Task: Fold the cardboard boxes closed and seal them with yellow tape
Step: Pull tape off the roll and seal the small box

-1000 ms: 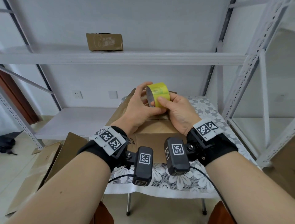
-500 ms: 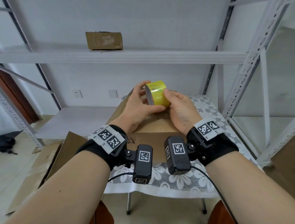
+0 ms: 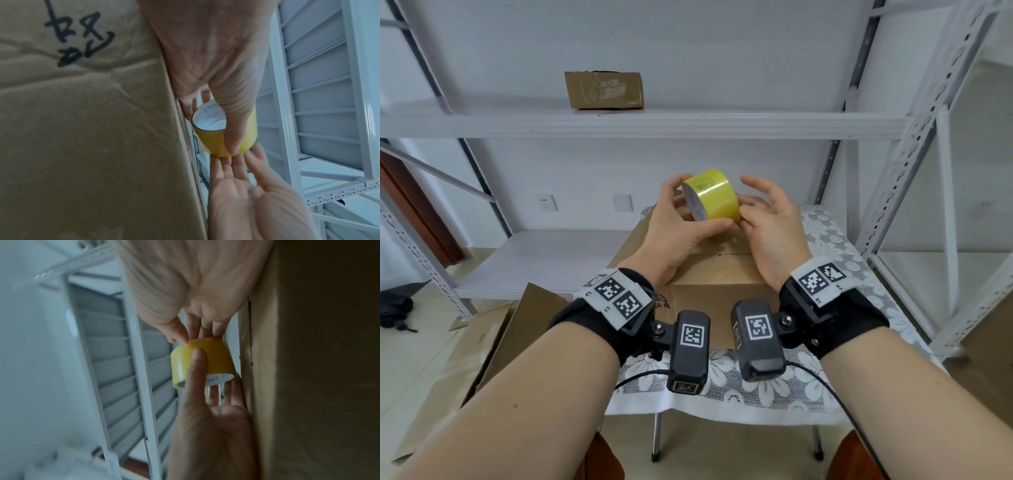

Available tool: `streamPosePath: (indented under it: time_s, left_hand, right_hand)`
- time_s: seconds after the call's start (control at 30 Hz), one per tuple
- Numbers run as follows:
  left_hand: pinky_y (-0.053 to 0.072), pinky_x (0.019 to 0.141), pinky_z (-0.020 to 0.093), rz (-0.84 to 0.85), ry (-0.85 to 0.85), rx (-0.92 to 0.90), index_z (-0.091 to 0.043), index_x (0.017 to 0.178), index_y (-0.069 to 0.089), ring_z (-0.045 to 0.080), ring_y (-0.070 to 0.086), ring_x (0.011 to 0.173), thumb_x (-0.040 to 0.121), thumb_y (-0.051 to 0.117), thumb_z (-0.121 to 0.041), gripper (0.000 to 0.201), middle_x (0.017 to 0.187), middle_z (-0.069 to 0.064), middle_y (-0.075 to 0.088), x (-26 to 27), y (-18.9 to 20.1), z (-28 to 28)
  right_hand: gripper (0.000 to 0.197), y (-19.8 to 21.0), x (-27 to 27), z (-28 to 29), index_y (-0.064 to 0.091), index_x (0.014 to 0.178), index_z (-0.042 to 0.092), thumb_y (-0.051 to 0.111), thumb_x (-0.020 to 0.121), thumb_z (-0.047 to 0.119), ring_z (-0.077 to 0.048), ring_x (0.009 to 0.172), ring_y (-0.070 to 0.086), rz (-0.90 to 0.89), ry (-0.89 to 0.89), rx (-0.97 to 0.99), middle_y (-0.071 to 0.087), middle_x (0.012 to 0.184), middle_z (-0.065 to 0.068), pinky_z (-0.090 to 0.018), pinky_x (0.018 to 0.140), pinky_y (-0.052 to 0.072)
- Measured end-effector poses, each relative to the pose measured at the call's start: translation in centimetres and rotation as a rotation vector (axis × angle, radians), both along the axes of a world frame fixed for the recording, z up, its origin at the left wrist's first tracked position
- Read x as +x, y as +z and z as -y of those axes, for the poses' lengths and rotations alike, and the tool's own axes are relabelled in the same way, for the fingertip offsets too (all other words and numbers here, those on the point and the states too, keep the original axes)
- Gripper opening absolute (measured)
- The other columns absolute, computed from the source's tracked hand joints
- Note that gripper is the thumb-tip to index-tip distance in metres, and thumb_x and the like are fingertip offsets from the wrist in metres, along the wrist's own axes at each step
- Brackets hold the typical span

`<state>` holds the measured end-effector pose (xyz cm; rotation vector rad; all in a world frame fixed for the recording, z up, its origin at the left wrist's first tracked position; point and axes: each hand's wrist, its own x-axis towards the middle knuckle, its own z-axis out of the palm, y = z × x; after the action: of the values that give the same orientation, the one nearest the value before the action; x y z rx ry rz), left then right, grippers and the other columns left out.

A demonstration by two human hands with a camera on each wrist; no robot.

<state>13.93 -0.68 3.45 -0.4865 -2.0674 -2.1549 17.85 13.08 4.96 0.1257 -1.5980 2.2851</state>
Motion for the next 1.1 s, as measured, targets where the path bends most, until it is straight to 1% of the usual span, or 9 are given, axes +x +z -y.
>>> streamPosePath:
  time_s: [0.07,0.13,0.27,0.37,0.47,0.6,0.77,0.93,1.1]
  left_hand:
    - [0.054,0.094,0.042,-0.014,0.025,-0.022,-0.036,0.127,0.045,0.019,0.064,0.109,0.047,0.093,-0.03,0.093,0.124,0.002,0.058,-0.06,0.01,-0.09]
    - [0.054,0.095,0.042,-0.033,0.041,-0.05,-0.036,0.127,0.045,0.018,0.064,0.109,0.047,0.092,-0.032,0.093,0.123,0.001,0.058,-0.19,-0.03,-0.15]
    - [0.054,0.094,0.045,-0.042,0.053,-0.07,-0.038,0.126,0.046,0.02,0.063,0.11,0.043,0.091,-0.032,0.094,0.123,0.0,0.056,-0.45,-0.3,-0.11]
    - [0.053,0.094,0.046,-0.053,0.057,-0.101,-0.039,0.125,0.046,0.021,0.061,0.111,0.043,0.091,-0.032,0.094,0.122,-0.003,0.055,-0.57,-0.36,-0.17]
    - [0.053,0.095,0.045,-0.061,0.049,-0.129,-0.038,0.126,0.046,0.021,0.06,0.112,0.048,0.091,-0.027,0.091,0.121,-0.004,0.054,-0.71,-0.37,-0.18]
    - [0.053,0.095,0.045,-0.046,0.031,-0.138,-0.042,0.122,0.046,0.022,0.061,0.112,0.046,0.09,-0.027,0.089,0.122,-0.005,0.054,-0.7,-0.29,-0.1]
    - [0.053,0.094,0.047,-0.034,0.011,-0.146,-0.052,0.115,0.045,0.023,0.061,0.112,0.041,0.089,-0.034,0.087,0.125,-0.001,0.054,-0.44,-0.02,-0.05]
    - [0.055,0.092,0.047,-0.03,-0.012,-0.133,-0.043,0.123,0.044,0.024,0.06,0.112,0.049,0.088,-0.02,0.089,0.126,0.0,0.053,-0.34,-0.1,0.0]
    - [0.056,0.09,0.043,-0.038,-0.003,-0.136,-0.039,0.127,0.044,0.023,0.061,0.111,0.051,0.088,-0.017,0.09,0.128,0.0,0.053,-0.24,-0.14,0.05]
  right_hand:
    - [0.037,-0.32,-0.04,0.43,0.065,0.111,0.015,0.053,0.087,-0.011,-0.013,0.083,0.065,-0.063,-0.089,0.133,0.069,0.088,-0.004,-0.025,0.075,0.053]
    - [0.036,-0.5,-0.14,0.68,0.068,0.11,0.014,0.057,0.086,-0.01,-0.01,0.089,0.067,-0.089,-0.133,0.191,0.072,0.094,-0.001,-0.025,0.08,0.054]
    - [0.031,-0.6,-0.22,0.49,0.072,0.108,0.012,0.065,0.082,-0.004,-0.016,0.096,0.068,-0.089,-0.267,0.345,0.073,0.098,-0.001,-0.038,0.09,0.054]
    - [0.024,-0.54,-0.09,0.38,0.073,0.103,0.006,0.07,0.08,0.0,-0.016,0.09,0.069,-0.083,-0.355,0.422,0.072,0.092,-0.001,-0.037,0.088,0.055]
    - [0.017,-0.53,-0.08,0.19,0.075,0.095,0.007,0.073,0.079,0.003,-0.019,0.085,0.07,-0.099,-0.409,0.465,0.071,0.084,0.0,-0.041,0.084,0.056]
    - [0.009,-0.72,-0.3,0.16,0.076,0.087,0.007,0.074,0.078,0.006,-0.021,0.079,0.069,-0.099,-0.449,0.563,0.069,0.077,0.001,-0.043,0.079,0.056]
    - [0.004,-0.78,-0.2,0.24,0.074,0.083,0.008,0.07,0.081,0.007,-0.02,0.075,0.067,-0.122,-0.469,0.663,0.067,0.075,0.001,-0.042,0.077,0.056]
    - [0.008,-0.67,0.1,0.27,0.066,0.091,0.005,0.059,0.09,0.009,-0.019,0.08,0.059,-0.161,-0.51,0.907,0.066,0.086,-0.005,-0.033,0.077,0.049]
    - [0.006,-0.9,0.38,0.46,0.052,0.093,0.01,0.047,0.096,0.012,-0.017,0.079,0.048,-0.153,-0.486,1.079,0.05,0.088,0.001,-0.041,0.075,0.046]
